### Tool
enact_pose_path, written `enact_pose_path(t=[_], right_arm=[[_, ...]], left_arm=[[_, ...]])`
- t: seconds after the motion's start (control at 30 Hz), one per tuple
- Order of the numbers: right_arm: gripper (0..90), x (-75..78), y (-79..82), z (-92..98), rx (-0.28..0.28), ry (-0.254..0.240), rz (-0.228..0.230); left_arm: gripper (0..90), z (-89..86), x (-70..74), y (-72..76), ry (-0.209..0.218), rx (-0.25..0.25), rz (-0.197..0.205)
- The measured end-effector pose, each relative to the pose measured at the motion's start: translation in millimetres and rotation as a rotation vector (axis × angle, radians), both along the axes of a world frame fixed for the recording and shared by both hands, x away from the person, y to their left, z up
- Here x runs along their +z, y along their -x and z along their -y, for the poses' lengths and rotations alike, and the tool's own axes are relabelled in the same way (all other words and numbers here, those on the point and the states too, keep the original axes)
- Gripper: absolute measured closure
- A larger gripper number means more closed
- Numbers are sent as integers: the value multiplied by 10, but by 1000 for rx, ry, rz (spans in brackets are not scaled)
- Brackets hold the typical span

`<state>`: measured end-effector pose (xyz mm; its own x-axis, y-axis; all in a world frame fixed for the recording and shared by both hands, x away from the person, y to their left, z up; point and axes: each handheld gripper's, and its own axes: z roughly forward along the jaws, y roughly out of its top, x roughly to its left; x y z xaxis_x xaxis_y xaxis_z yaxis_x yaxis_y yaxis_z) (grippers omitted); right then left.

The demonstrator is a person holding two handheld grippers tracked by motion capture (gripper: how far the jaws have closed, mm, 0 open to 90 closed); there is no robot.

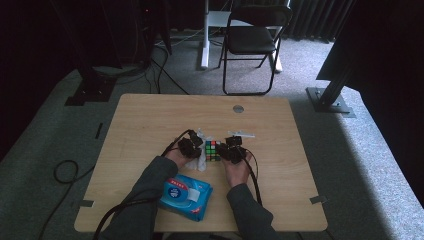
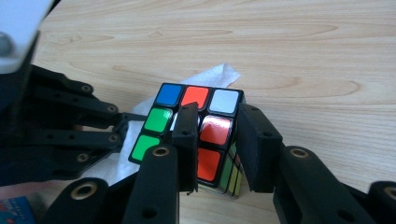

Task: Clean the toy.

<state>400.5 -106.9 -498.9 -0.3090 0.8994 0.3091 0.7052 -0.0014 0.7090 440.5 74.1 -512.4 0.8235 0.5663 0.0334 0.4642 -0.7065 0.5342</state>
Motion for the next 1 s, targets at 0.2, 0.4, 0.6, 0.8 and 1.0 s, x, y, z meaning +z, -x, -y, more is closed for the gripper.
enact_pose_path(t=[0.2,0.4,0.6,0.8,1.0], right_arm=[[702,-5,-3,44,-9,-9,-1],[702,-8,3,40,-15,-12,0],[702,-8,2,42,-15,-13,-2],[702,-8,2,42,-17,-12,-2],[702,-8,1,52,-21,-14,-2]], left_arm=[[867,-90,110,58,107,-7,33],[867,-135,147,64,159,6,49],[867,-148,144,61,175,7,33],[867,-121,96,36,145,-4,-12],[866,-86,59,23,116,-17,-32]])
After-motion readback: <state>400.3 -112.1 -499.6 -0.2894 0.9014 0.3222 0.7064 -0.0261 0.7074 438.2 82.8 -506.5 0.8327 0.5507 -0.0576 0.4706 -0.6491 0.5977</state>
